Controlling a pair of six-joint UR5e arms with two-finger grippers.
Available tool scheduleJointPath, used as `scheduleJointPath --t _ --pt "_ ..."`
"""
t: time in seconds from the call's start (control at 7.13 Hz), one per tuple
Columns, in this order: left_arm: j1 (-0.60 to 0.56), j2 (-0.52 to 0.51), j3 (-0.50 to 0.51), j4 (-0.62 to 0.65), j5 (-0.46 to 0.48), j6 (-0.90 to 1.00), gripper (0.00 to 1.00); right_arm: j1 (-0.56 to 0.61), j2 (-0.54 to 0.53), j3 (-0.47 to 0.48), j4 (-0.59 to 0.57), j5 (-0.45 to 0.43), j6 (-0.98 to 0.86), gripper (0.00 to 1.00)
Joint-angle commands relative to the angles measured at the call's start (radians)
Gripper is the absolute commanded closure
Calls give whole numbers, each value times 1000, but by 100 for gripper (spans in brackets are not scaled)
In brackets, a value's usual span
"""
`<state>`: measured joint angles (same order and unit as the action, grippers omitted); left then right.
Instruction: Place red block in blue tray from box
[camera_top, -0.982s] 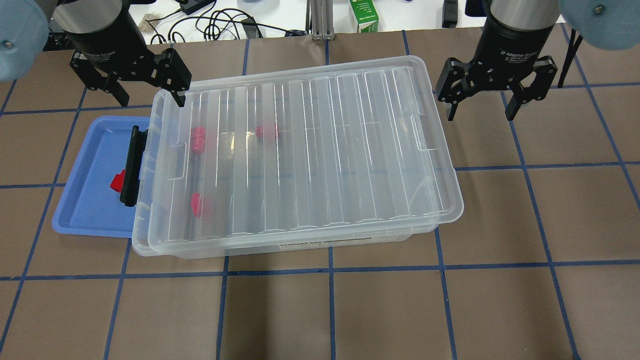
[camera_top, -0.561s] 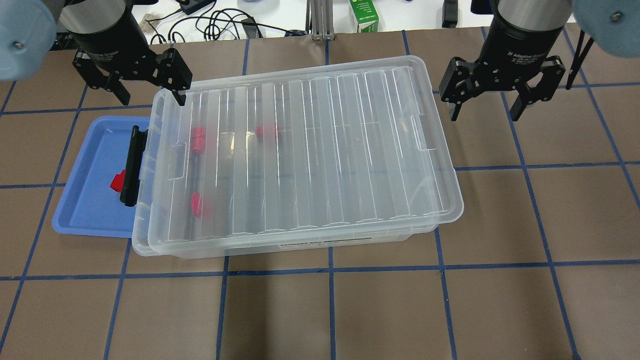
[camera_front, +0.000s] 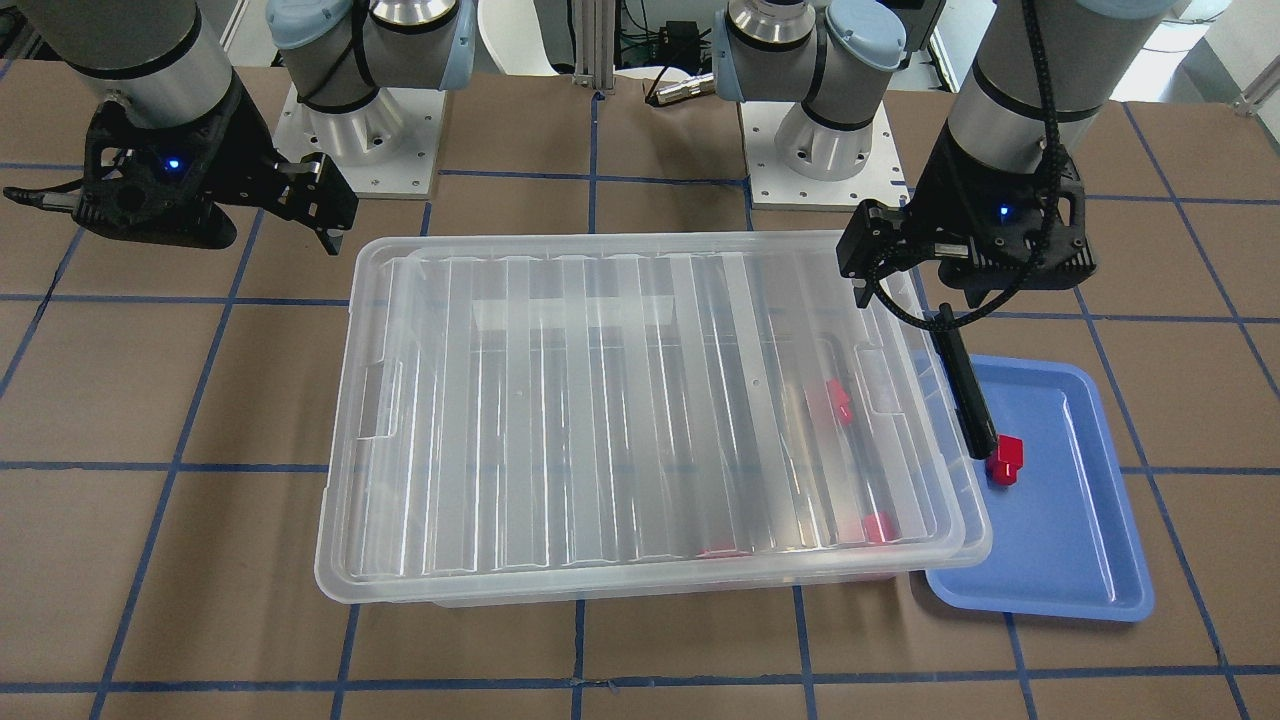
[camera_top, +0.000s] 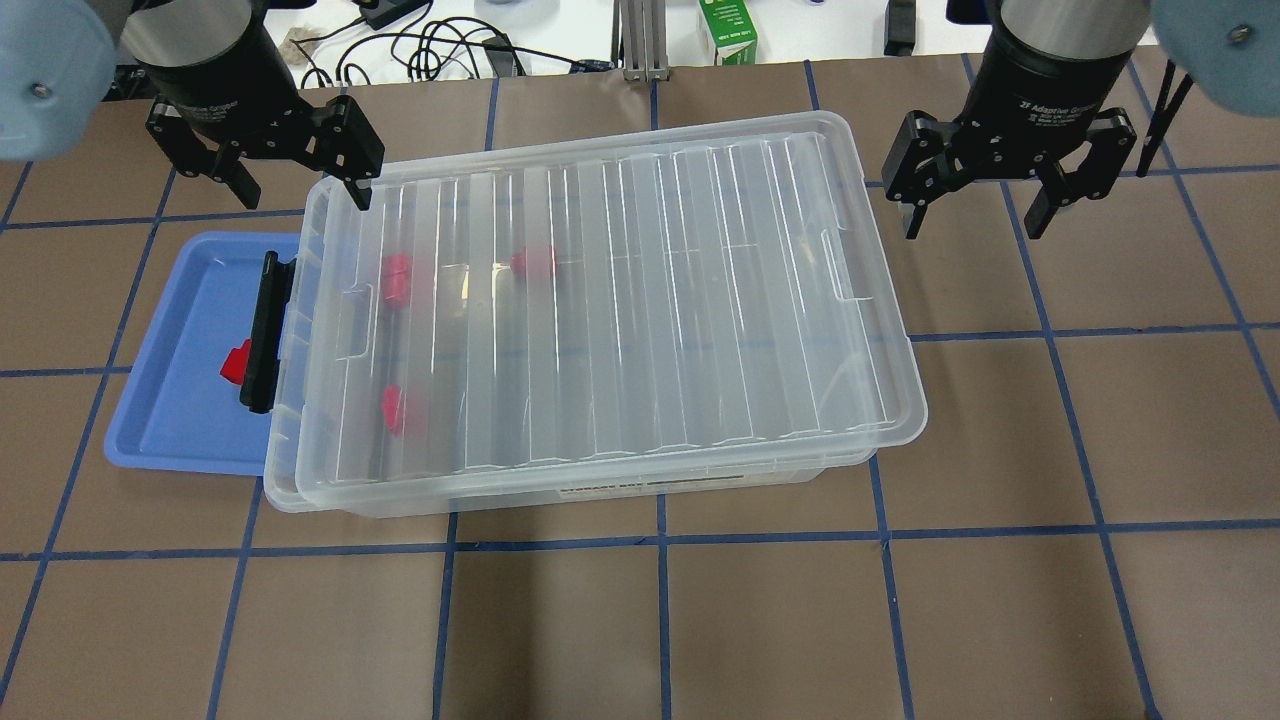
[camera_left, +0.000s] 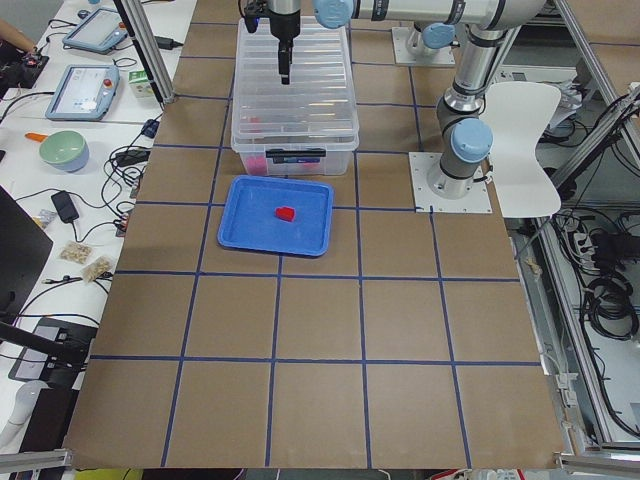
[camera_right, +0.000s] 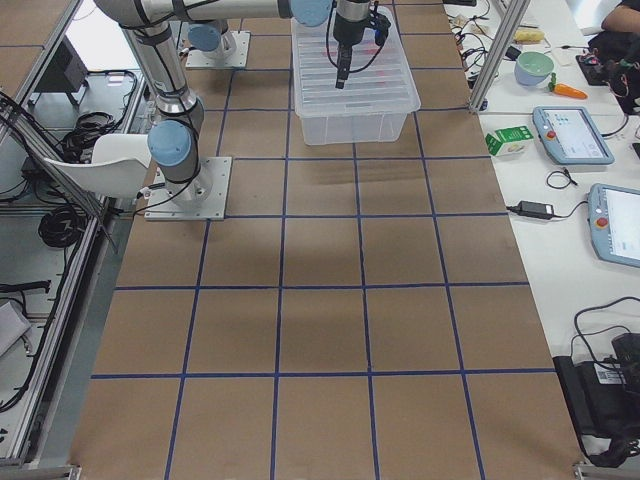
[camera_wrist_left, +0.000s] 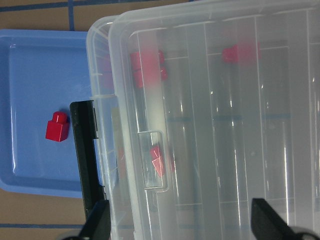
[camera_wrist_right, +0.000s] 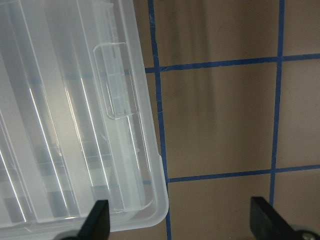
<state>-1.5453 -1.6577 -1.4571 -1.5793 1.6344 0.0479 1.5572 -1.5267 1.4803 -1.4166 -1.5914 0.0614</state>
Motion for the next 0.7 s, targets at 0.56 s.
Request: scheduleJointPath --t 0.56 --pt "-2 -1 1 -1 -2 -3 0 1 -7 -2 2 -7 -14 0"
